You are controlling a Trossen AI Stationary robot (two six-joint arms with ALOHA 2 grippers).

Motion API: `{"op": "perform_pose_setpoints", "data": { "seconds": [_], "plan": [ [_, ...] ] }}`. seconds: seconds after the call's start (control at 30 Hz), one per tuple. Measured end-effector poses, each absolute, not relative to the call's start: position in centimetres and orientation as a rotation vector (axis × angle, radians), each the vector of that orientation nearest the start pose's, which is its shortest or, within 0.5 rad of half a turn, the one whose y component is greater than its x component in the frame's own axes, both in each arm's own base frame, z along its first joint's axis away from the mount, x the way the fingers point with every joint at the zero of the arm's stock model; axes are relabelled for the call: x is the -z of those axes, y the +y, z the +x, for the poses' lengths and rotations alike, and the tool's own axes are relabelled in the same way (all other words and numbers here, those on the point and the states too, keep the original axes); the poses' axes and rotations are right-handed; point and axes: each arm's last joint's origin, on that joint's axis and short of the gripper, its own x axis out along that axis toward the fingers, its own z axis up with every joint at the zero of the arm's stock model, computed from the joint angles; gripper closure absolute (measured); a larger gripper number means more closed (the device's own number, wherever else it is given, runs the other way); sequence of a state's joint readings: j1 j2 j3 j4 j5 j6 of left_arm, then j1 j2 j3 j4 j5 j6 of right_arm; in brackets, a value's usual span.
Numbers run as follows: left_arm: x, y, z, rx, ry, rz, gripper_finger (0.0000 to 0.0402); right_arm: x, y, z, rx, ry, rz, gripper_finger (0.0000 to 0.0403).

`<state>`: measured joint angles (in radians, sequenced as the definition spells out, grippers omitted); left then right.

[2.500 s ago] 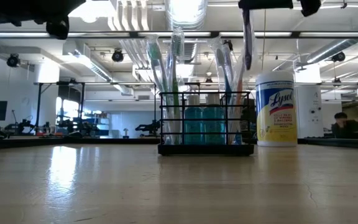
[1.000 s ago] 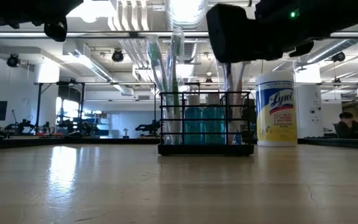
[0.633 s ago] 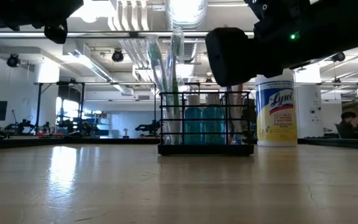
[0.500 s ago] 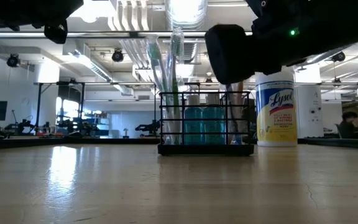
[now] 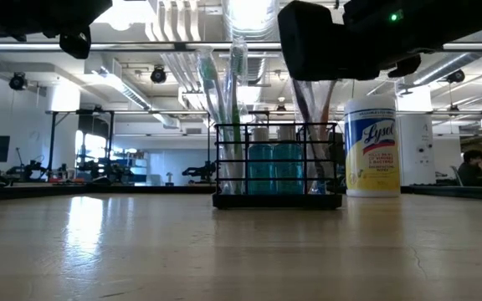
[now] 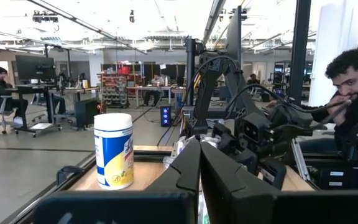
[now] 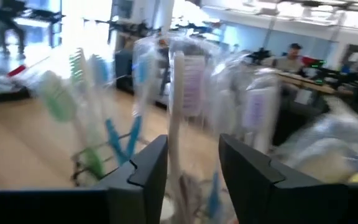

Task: Pick & Place toothbrushing station
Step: Put the purple toothbrush into the black mesh organizer

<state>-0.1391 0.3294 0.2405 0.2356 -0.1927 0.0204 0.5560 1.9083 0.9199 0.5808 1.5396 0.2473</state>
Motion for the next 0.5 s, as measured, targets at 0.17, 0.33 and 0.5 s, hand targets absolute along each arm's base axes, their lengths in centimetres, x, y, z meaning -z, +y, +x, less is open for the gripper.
{"op": "perform_pose_setpoints", "data": {
  "seconds": [0.17, 0.33, 0.5],
  "plan": [
    [-24.1, -1.0, 11.4, -0.054, -0.144, -0.006, 0.0395, -15.9, 16.5, 31.5, 1.003, 0.077, -0.139, 0.0251],
    [-24.1, -1.0, 11.4, -0.055, -0.145, -0.007, 0.0390, -16.4, 17.1, 31.1, 0.985, 0.085, -0.157, 0.0243],
    [-24.1, -1.0, 11.4, -0.055, -0.145, -0.007, 0.0382, -18.1, 17.7, 31.0, 0.967, 0.105, -0.198, 0.0242]
  ]
}}
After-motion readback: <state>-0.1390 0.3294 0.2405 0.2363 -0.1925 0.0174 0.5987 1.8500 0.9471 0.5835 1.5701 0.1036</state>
